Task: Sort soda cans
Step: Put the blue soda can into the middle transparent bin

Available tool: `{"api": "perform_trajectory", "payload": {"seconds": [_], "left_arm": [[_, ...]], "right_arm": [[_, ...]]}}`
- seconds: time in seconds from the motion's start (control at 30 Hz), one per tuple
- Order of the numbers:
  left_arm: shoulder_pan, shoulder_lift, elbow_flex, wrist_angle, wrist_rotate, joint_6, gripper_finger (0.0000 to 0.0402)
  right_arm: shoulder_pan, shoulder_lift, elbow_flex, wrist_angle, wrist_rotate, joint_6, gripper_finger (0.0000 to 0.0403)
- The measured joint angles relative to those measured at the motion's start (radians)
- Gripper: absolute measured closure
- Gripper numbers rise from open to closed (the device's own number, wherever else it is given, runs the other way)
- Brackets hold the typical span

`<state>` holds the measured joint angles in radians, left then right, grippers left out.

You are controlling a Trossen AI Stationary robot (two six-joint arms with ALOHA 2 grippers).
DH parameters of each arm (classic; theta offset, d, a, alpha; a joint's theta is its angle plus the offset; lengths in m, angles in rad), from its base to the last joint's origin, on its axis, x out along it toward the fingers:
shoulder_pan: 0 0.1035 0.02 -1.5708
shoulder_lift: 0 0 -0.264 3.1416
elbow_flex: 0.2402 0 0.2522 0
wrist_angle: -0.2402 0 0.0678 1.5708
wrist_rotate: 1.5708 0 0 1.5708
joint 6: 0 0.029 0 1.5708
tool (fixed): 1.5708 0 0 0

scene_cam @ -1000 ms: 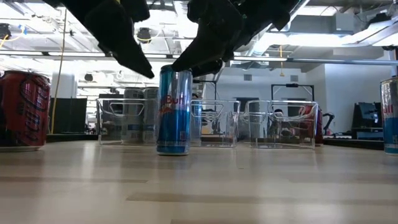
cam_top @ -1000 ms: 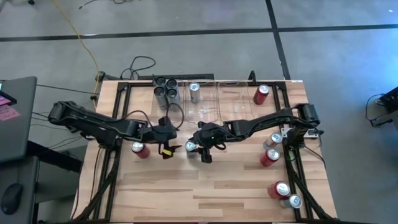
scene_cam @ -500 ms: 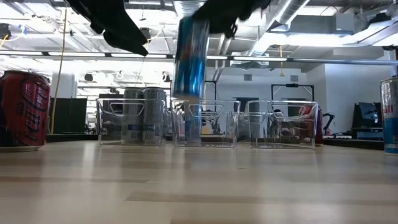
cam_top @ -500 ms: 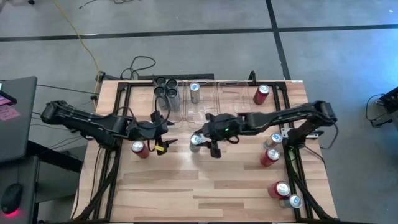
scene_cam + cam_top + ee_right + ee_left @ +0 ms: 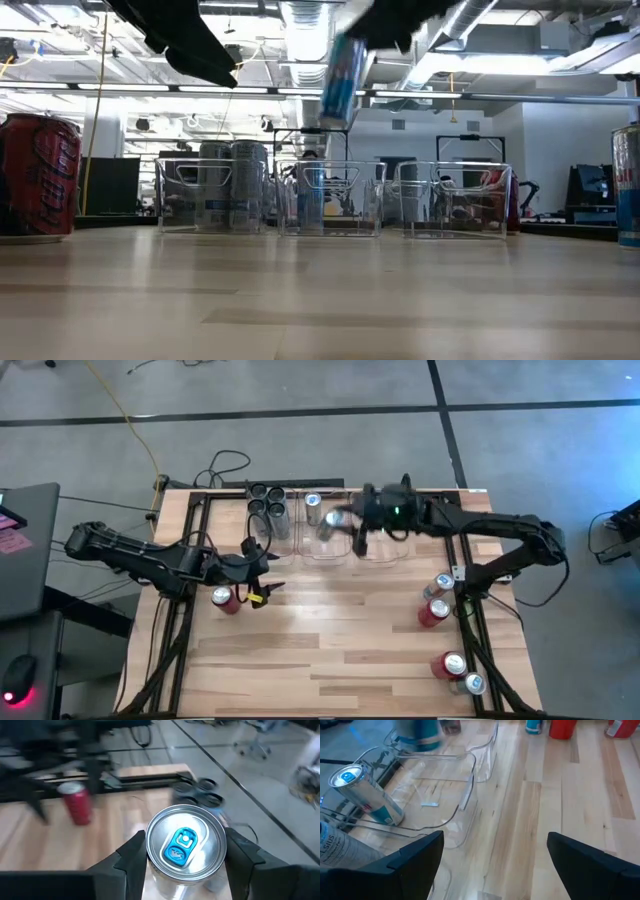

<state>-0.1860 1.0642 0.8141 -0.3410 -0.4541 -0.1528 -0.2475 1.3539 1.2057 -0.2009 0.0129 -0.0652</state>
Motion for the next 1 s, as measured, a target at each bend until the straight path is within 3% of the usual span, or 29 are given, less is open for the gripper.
{"api": "perform_trajectory", "payload": {"seconds": [0.13, 0.4, 0.83, 1.0], "left_arm": [[0.0, 0.0, 0.0, -0.009, -0.001, -0.001, 0.0052], [-0.007, 0.0, 0.0, -0.022, 0.0, -0.006, 0.0052], [-0.049, 0.0, 0.0, -0.095, -0.005, -0.052, 0.0052], [-0.052, 0.0, 0.0, -0.095, -0.008, -0.054, 0.0052]], "right_arm": [[-0.125, 0.061, 0.0, 0.01, -0.062, 0.012, 0.0201], [-0.26, 0.253, 0.0, 0.119, -0.073, 0.007, 0.0201], [-0.294, 0.436, 0.0, 0.205, -0.094, 0.012, 0.02], [-0.294, 0.432, 0.001, 0.192, -0.094, -0.012, 0.0165]]}}
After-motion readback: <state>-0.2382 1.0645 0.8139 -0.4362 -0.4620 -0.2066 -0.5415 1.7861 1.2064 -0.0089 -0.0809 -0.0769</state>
